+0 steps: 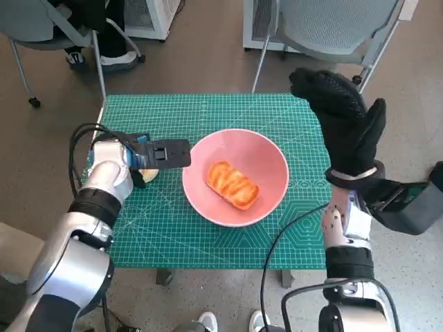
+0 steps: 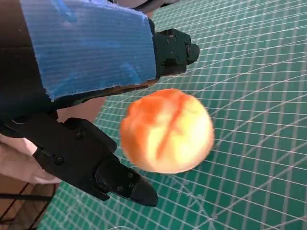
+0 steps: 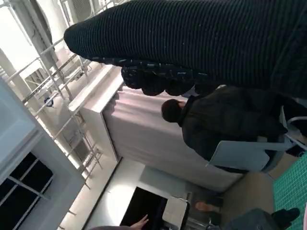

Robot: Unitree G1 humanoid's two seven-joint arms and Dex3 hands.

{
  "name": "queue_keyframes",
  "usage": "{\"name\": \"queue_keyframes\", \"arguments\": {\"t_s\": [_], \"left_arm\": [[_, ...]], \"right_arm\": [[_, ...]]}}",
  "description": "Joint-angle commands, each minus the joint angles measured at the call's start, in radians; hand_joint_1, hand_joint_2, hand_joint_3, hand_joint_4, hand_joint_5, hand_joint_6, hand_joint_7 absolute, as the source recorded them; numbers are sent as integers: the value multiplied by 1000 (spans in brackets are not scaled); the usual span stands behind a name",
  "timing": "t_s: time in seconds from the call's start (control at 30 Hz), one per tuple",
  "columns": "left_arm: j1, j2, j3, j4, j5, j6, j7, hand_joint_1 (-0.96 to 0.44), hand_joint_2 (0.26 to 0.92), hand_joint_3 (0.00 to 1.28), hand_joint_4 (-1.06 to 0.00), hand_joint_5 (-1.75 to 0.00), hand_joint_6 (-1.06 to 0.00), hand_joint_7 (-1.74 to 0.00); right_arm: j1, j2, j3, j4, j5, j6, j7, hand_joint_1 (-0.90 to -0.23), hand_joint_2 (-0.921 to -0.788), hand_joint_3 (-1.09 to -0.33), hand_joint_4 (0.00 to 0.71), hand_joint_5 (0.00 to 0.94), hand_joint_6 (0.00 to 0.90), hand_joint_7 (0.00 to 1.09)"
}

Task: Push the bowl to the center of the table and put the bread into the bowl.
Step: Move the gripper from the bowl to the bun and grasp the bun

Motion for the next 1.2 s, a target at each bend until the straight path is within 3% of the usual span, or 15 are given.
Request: {"name": "queue_keyframes", "arguments": {"t_s": [0.03,0.63,0.7,0.73,0.77,0.8,0.9,1.0,1.03,1.07,1.1,1.13,1.2], "left_arm": [[-11,-15,4,24,-14,-18,31,-224,644,5,1,1,-57,-13],[9,-33,21,87,-53,-61,120,-184,673,16,1,1,-87,-23],[8,-38,28,97,-62,-54,123,-120,696,24,-212,-79,-95,-20],[8,-40,31,100,-66,-49,123,-84,699,30,-249,-413,-105,-18],[7,-43,31,104,-68,-41,122,-31,704,36,-303,-893,-119,-16],[7,-45,31,107,-68,-36,121,13,710,40,-346,-1200,-136,-17],[0,-53,22,111,-62,-8,102,72,724,45,-430,-1567,-169,-22],[-7,-59,13,111,-54,20,80,274,850,87,-580,-1365,-306,-73],[-7,-61,8,111,-50,29,74,291,864,100,-580,-1358,-378,-113],[-8,-61,5,111,-47,35,69,51,881,79,-507,-1183,-507,-492],[-10,-62,-2,110,-42,42,63,-34,889,71,-485,-1113,-549,-630],[-11,-63,-7,110,-38,47,58,-163,883,52,-464,-957,-658,-783],[-11,-63,-12,109,-33,54,55,-276,877,34,-457,-812,-756,-910]], "right_arm": [[31,-17,-2,-14,-9,18,-9,-688,-921,-885,117,2,51,409],[53,-39,1,-68,-10,27,-23,-705,-921,-874,115,2,76,401],[52,-41,1,-69,-11,27,-24,-707,-921,-873,116,2,78,399],[52,-42,1,-70,-11,27,-24,-707,-921,-873,116,2,79,399],[52,-43,1,-71,-11,28,-25,-708,-921,-872,116,2,80,398],[52,-44,2,-73,-11,29,-25,-709,-921,-871,116,2,80,397],[51,-44,2,-76,-9,30,-25,-710,-921,-869,117,2,82,394],[51,-44,3,-78,-9,32,-26,-711,-921,-868,118,3,83,391],[52,-43,3,-79,-10,32,-26,-711,-921,-868,119,3,84,390],[51,-43,4,-79,-10,33,-27,-711,-921,-868,120,3,86,390],[50,-42,4,-78,-9,33,-26,-711,-921,-868,121,4,86,390],[49,-42,4,-77,-9,34,-25,-711,-921,-868,122,4,89,390],[48,-41,4,-74,-8,32,-24,-711,-921,-868,124,5,92,389]]}}
